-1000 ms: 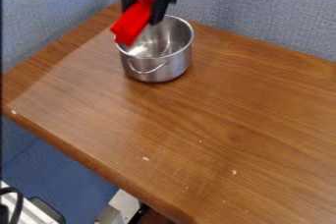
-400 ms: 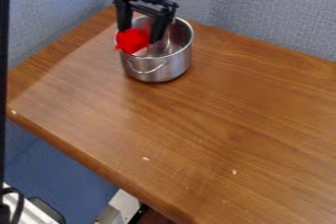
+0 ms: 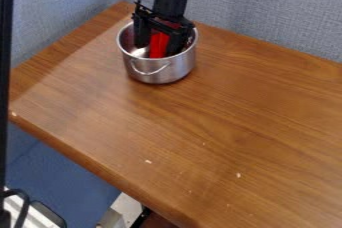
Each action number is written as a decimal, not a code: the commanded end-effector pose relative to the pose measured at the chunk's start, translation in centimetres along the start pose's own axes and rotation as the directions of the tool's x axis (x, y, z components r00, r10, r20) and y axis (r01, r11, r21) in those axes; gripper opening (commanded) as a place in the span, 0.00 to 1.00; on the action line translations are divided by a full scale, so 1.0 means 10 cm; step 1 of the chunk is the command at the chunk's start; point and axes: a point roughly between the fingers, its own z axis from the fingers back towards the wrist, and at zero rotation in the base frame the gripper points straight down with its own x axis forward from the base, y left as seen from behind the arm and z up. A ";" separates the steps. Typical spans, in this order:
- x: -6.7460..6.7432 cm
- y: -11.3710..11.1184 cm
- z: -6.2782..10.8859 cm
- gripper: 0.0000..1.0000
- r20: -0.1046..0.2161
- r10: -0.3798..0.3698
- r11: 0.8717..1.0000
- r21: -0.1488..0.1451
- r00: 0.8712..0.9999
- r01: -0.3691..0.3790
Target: Put the red object in the metal pot
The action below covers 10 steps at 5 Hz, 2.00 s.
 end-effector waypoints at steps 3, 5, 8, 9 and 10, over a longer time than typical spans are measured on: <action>0.01 0.10 0.58 1.00 0.105 0.160 0.987 -0.011 0.981 -0.160; -0.16 0.19 0.56 1.00 0.136 0.078 0.997 0.013 0.988 -0.081; -0.37 0.32 0.72 1.00 0.199 0.001 0.999 0.031 0.980 -0.008; -0.46 0.34 0.88 1.00 0.231 -0.034 0.999 0.037 0.972 0.027; -0.48 0.36 0.90 1.00 0.231 -0.061 0.998 0.046 0.971 0.052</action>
